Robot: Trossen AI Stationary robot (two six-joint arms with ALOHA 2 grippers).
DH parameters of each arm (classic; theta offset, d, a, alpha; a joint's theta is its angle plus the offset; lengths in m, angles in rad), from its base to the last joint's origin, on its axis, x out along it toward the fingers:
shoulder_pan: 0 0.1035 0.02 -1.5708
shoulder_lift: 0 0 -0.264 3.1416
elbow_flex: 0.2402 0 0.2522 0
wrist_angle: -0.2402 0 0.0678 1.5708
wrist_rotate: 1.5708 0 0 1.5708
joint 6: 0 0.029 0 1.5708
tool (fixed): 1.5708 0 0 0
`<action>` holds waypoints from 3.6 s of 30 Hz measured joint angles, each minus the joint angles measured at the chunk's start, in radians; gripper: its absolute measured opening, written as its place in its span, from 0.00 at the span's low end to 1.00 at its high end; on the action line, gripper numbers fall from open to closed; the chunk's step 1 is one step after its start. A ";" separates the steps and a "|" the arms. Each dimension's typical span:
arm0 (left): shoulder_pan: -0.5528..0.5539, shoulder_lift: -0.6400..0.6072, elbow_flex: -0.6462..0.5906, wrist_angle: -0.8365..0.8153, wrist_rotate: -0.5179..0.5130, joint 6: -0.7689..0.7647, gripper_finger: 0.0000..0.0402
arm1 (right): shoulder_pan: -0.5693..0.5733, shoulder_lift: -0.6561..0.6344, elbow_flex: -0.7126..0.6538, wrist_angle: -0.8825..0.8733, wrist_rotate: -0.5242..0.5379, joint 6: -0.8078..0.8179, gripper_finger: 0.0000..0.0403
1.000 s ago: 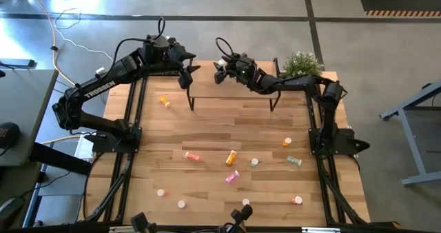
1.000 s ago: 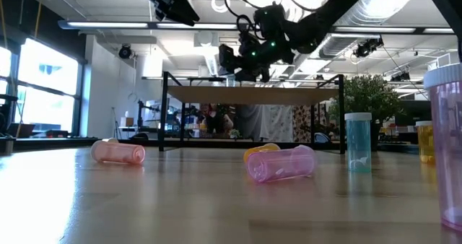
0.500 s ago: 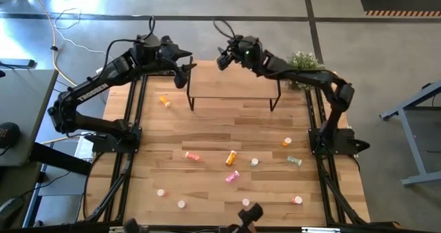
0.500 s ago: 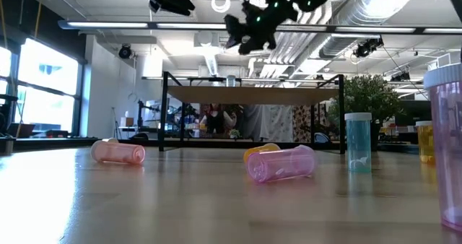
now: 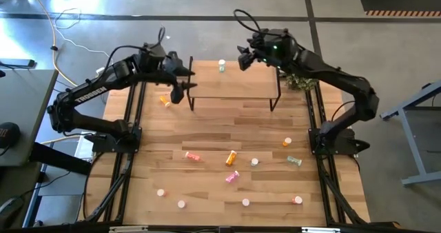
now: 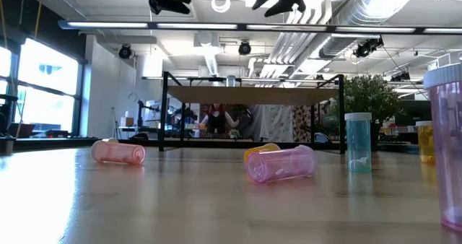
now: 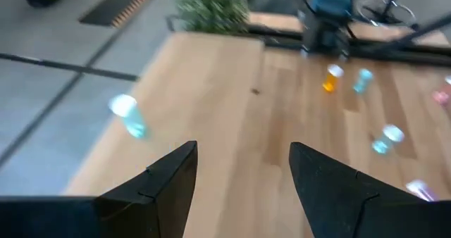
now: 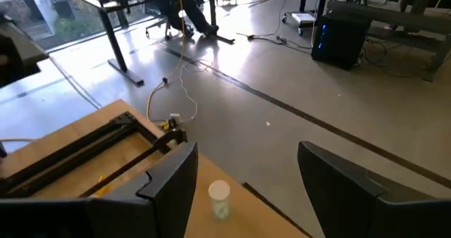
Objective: Pick and place medicine bottles onto shelf by color
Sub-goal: Put the bottom left pink pill bottle on the shelf
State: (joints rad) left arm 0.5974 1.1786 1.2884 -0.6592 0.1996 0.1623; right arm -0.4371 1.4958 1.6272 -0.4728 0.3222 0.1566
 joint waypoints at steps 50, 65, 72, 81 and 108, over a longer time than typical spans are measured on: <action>-1.231 0.085 -0.001 -0.509 -0.522 -1.262 0.53 | 0.028 -0.345 -0.001 -0.615 -0.222 0.073 0.59; -1.476 0.390 -0.001 -0.501 -0.491 -1.397 0.53 | 0.028 -0.345 -0.001 -0.610 -0.222 0.124 0.59; -1.509 0.492 -0.001 -0.492 -0.494 -1.474 0.53 | 0.028 -0.345 -0.001 -0.615 -0.222 0.124 0.59; -1.538 0.573 -0.001 -0.492 -0.515 -1.558 0.53 | 0.028 -0.345 -0.001 -0.626 -0.221 0.115 0.59; -1.526 0.690 -0.009 -0.486 -0.535 -1.690 0.53 | 0.028 -0.345 -0.001 -0.626 -0.221 0.105 0.59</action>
State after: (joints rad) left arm -0.9285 1.8690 1.2795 -1.1447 -0.3357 -1.5273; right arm -0.4091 1.1505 1.6260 -1.0992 0.1013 0.2615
